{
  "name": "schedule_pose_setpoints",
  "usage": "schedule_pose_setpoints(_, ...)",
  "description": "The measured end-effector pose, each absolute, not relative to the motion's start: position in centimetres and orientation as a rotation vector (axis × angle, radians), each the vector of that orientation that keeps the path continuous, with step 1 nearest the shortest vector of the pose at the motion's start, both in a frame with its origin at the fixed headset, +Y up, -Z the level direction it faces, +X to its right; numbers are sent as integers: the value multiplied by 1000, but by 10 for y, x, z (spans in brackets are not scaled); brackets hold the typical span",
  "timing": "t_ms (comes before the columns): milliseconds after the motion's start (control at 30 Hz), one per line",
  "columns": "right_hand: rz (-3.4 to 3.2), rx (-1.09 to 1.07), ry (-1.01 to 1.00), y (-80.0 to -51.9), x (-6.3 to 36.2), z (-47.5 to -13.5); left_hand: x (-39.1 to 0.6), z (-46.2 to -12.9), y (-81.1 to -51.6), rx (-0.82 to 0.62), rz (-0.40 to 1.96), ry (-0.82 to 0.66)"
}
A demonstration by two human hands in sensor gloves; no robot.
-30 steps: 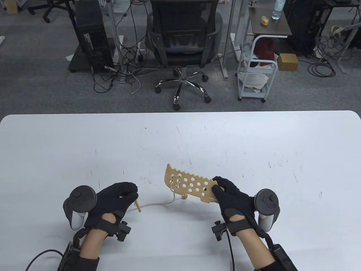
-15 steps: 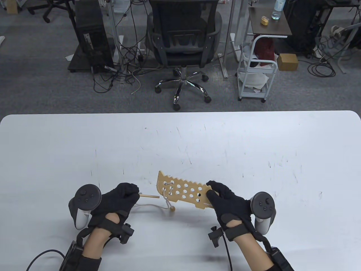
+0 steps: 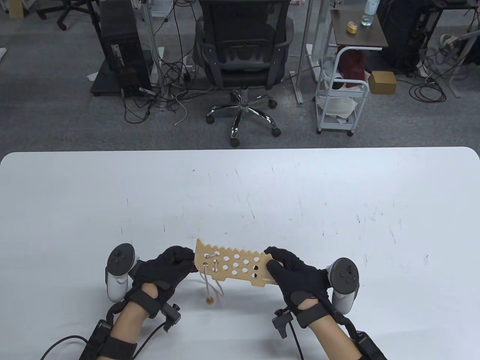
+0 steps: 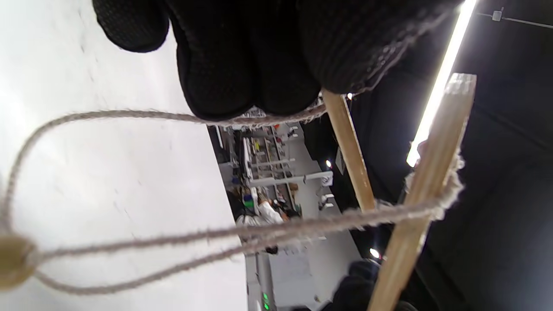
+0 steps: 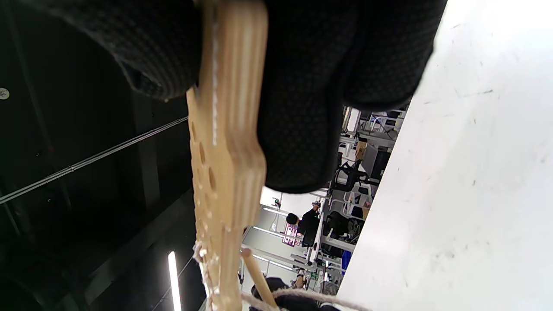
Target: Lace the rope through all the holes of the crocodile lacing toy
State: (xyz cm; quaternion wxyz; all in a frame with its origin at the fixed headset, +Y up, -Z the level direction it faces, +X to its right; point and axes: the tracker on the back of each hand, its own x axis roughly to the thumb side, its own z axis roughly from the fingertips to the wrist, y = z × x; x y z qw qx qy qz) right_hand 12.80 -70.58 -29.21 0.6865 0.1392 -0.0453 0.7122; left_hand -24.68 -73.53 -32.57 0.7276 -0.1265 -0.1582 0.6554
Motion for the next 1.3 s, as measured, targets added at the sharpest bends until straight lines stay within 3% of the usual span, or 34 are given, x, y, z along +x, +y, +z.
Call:
schedule_pose_setpoints(300,1519,334,-29,-708,121,-291,-236,-324,-739,-393,1557,-426)
schedule_pose_setpoints(800,1519,368,24,-712,114,-291,-227,-321,-737,-366,1461,-453)
schedule_pose_setpoints(1300,1596,368,-17,-714,113,-292,-216,-317,-737,-484,1598,-552)
